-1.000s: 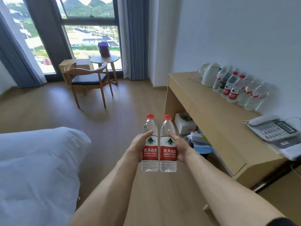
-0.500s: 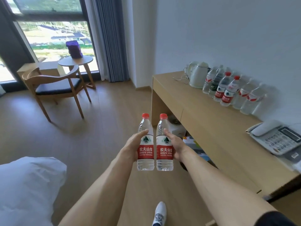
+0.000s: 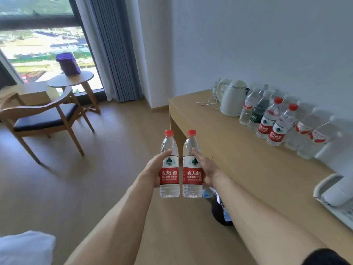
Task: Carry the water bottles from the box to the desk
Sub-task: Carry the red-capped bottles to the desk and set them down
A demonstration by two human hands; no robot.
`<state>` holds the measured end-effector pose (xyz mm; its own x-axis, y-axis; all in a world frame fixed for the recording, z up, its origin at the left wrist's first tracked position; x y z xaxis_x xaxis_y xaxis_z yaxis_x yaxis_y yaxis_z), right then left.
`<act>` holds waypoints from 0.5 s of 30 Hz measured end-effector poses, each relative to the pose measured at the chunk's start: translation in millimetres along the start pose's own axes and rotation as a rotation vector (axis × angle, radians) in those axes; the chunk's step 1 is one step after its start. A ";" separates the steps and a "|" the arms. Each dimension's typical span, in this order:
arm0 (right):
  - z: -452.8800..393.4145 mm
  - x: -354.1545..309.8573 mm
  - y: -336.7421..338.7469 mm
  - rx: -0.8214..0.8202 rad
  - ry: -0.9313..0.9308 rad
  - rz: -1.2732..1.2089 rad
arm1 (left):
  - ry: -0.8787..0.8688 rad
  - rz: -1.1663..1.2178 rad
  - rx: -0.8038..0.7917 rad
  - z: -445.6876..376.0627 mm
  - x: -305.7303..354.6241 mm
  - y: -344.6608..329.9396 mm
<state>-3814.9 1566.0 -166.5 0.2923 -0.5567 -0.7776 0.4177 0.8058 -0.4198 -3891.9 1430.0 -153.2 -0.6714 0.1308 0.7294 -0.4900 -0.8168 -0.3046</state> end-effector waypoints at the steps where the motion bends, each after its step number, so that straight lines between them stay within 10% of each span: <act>1: -4.1 -6.2 8.6 0.016 0.005 -0.015 | 0.014 -0.006 -0.021 -9.4 3.6 -10.1; 15: 8.3 -79.4 199.6 0.468 0.176 -0.222 | 0.231 -0.345 -0.451 -149.3 14.5 -216.6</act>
<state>-3747.6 1769.3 -184.6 0.0217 -0.6282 -0.7777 0.8031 0.4743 -0.3607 -3878.5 1692.7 -168.2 -0.5105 0.5055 0.6956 -0.8539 -0.3936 -0.3406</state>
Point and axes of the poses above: each hand's wrist, its own z-axis away from the middle knuckle, its own y-axis out of the back of the hand, x = y × z, the point moved 7 cm from there along -z, towards the middle knuckle, and after that the axes turned 1 degree about -z, right-handed, at the moved point
